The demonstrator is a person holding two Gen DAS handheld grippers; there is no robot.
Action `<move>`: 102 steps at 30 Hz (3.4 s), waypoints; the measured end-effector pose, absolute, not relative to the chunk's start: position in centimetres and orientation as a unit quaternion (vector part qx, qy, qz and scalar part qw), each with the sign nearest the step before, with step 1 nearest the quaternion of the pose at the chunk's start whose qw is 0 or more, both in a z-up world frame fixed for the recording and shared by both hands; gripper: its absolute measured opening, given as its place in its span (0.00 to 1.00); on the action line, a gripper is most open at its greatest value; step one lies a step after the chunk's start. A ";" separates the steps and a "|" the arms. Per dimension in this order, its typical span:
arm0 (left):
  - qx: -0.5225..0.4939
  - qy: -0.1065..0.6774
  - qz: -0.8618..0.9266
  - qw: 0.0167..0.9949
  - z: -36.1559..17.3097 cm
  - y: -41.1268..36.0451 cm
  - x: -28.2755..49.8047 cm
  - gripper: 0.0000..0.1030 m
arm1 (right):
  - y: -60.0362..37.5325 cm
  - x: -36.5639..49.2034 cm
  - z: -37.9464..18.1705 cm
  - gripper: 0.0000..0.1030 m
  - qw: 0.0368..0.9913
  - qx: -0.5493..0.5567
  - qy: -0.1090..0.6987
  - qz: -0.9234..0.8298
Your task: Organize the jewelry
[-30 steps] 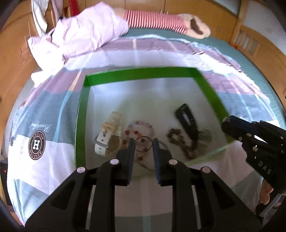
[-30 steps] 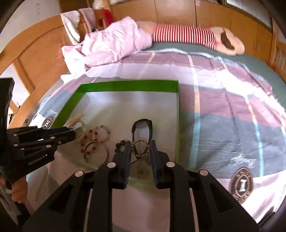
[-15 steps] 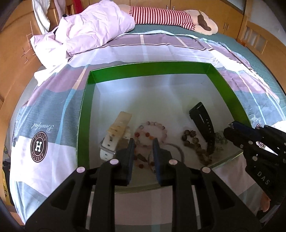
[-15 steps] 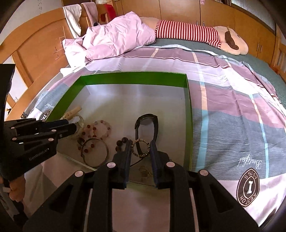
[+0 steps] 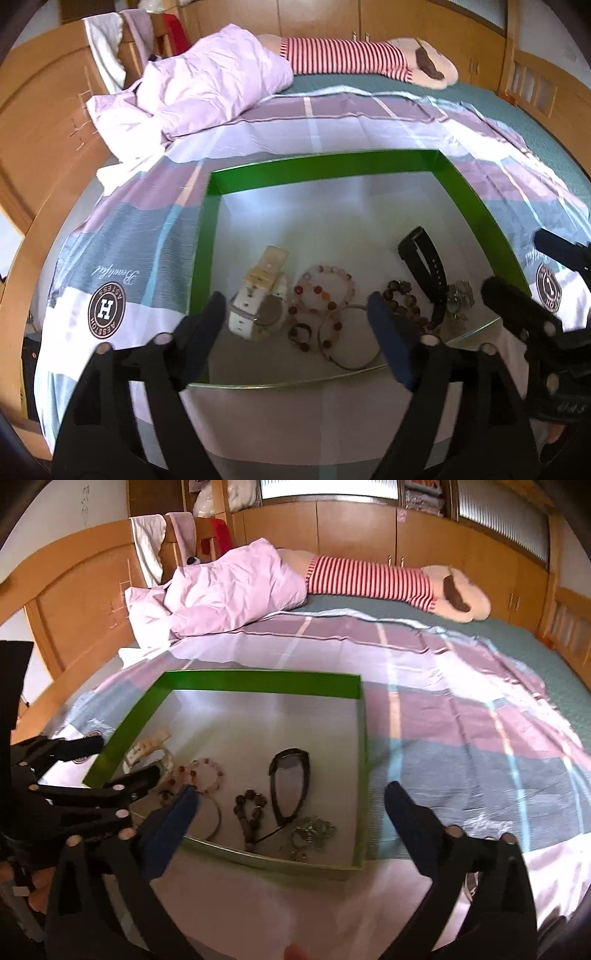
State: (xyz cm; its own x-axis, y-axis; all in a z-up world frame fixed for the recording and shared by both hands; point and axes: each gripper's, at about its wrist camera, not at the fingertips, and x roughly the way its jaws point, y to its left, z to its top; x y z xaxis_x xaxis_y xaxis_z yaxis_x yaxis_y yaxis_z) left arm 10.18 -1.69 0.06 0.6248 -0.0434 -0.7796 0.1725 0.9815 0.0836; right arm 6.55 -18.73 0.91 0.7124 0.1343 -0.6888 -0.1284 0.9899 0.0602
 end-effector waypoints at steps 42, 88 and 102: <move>0.067 0.446 -0.055 0.891 -0.7 -1.4 10.1 0.95 | -18.5 6.6 0.0 0.96 0.922 -0.013 0.383 0.055; 0.065 0.461 -0.051 0.884 -1.3 -1.4 10.3 0.95 | -19.0 6.5 -0.5 0.96 0.921 -0.016 0.385 0.055; 0.068 0.462 -0.048 0.883 -1.5 -1.4 10.3 0.95 | -19.2 6.5 -0.5 0.96 0.921 -0.018 0.385 0.055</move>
